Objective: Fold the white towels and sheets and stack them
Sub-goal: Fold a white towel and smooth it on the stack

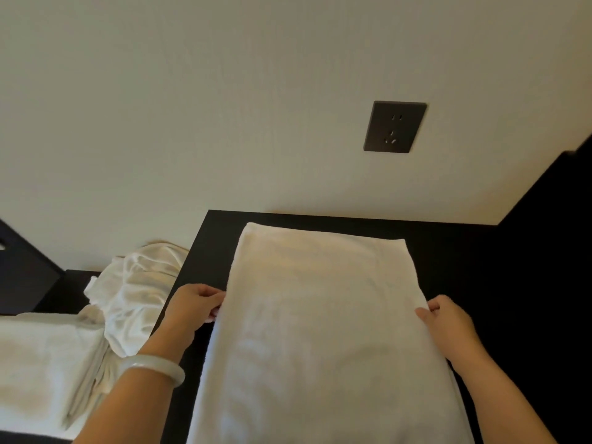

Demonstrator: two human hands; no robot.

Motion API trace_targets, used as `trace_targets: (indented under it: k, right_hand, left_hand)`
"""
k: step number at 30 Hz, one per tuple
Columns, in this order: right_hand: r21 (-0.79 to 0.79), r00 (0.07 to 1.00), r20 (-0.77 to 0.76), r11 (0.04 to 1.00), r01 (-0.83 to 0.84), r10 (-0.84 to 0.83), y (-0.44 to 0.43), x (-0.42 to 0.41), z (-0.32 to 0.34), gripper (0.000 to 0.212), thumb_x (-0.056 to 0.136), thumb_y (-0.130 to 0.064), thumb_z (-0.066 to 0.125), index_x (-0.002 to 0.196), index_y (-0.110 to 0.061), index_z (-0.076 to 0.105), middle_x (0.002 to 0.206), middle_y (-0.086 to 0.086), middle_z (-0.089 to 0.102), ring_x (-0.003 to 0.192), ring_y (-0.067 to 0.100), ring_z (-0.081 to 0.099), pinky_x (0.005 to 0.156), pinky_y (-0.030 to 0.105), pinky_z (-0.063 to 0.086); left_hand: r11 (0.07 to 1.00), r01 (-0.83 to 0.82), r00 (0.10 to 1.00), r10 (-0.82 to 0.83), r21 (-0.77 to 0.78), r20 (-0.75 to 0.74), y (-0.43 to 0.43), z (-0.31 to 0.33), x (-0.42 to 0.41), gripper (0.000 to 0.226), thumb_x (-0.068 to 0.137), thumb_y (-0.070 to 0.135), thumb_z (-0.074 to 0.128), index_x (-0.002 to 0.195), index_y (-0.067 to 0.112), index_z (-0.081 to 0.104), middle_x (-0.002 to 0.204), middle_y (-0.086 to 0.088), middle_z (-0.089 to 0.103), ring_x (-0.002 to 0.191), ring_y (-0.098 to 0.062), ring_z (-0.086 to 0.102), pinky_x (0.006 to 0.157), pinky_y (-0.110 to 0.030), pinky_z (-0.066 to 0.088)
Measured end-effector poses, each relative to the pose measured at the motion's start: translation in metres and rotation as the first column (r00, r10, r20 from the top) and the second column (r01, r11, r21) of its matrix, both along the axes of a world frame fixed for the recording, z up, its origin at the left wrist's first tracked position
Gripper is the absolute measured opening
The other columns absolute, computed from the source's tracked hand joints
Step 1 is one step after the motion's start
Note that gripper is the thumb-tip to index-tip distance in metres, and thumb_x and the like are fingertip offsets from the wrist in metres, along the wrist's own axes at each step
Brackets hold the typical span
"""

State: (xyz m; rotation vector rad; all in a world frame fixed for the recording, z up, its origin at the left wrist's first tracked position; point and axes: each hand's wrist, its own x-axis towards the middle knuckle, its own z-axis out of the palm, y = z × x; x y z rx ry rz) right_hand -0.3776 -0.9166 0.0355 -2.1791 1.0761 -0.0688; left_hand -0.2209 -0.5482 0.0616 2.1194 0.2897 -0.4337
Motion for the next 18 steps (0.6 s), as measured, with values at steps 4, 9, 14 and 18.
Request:
trace_targets:
  k: [4,9,14,18]
  right_hand:
    - [0.047,1.0,0.014,0.999,0.001,-0.001,0.0,-0.008,0.001,0.013,0.095,-0.025,0.063,0.092,-0.018,0.054,0.087,0.002,0.061,0.075,0.018,0.06,0.055,0.028,0.042]
    - [-0.023,0.992,0.127,1.0,0.011,-0.008,0.007,-0.031,-0.006,0.011,0.095,-0.022,0.063,0.085,-0.02,0.059,0.079,0.0,0.065,0.071,0.018,0.062,0.055,0.029,0.045]
    - [0.004,0.989,0.142,1.0,0.03,-0.03,0.009,-0.031,-0.008,0.01,0.097,-0.018,0.06,0.089,-0.012,0.063,0.082,0.003,0.064,0.074,0.018,0.06,0.06,0.031,0.044]
    - [-0.014,0.996,0.08,0.999,0.051,-0.049,0.012,-0.029,-0.011,0.012,0.098,-0.018,0.058,0.097,-0.007,0.062,0.084,0.004,0.06,0.075,0.016,0.056,0.06,0.03,0.04]
  left_hand:
    - [1.0,0.017,0.995,-0.016,0.002,-0.095,0.0,0.008,-0.007,0.014,0.091,0.023,0.069,0.087,0.009,0.072,0.075,-0.009,0.072,0.069,-0.021,0.067,0.067,-0.033,0.057]
    - [0.997,0.075,0.972,-0.075,-0.009,-0.221,0.018,0.013,-0.016,0.016,0.089,0.028,0.071,0.088,0.012,0.075,0.048,-0.001,0.058,0.043,-0.009,0.046,0.045,-0.02,0.04]
    - [0.999,-0.025,0.989,0.02,-0.034,-0.144,0.023,0.005,-0.018,0.012,0.084,0.015,0.077,0.084,0.005,0.073,0.045,-0.002,0.054,0.044,-0.014,0.045,0.046,-0.023,0.041]
    - [0.994,-0.016,0.999,0.012,0.108,0.036,0.022,-0.007,-0.02,0.014,0.086,0.022,0.076,0.078,0.011,0.07,0.058,-0.003,0.061,0.054,-0.017,0.054,0.057,-0.029,0.045]
